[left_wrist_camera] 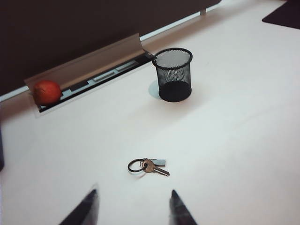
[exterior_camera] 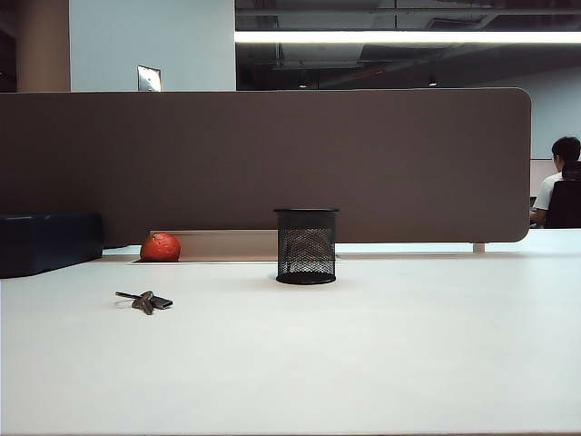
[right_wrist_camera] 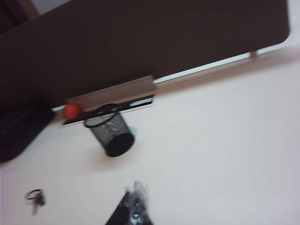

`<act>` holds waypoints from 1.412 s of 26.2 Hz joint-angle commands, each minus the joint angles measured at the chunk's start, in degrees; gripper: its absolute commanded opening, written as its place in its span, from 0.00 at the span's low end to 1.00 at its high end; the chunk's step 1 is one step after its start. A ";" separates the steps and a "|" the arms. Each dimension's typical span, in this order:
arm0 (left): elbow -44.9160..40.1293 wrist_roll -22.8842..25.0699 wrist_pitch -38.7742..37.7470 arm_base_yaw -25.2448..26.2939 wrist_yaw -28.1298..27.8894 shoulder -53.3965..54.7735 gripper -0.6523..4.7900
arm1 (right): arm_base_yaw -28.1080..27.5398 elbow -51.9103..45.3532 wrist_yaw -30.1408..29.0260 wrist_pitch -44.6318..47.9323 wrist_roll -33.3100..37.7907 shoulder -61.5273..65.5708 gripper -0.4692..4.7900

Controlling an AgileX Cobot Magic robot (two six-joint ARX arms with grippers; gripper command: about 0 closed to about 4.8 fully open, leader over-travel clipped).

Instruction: Pick up a bunch of keys from the table, then put them into the black basket.

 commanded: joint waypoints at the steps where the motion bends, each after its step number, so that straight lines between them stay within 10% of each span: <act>1: 0.35 0.79 -0.57 0.00 0.48 1.53 0.48 | 0.04 3.93 -4.81 -5.25 2.56 2.97 0.08; 16: 0.35 10.67 -2.01 0.00 0.52 3.21 0.48 | 2.91 25.20 -21.51 -22.18 -2.40 27.32 0.09; 25: 0.35 14.45 -2.58 -0.02 0.94 12.04 0.48 | 2.91 28.96 -24.92 -25.70 -4.15 30.03 0.34; 30: 0.35 18.25 -2.43 -0.15 -1.88 17.27 0.93 | 2.91 28.96 -25.05 -26.71 -4.15 30.08 0.43; 37: 0.35 29.77 3.32 -3.19 -3.80 23.56 0.92 | 2.91 28.94 -25.03 -26.69 -4.15 30.14 0.43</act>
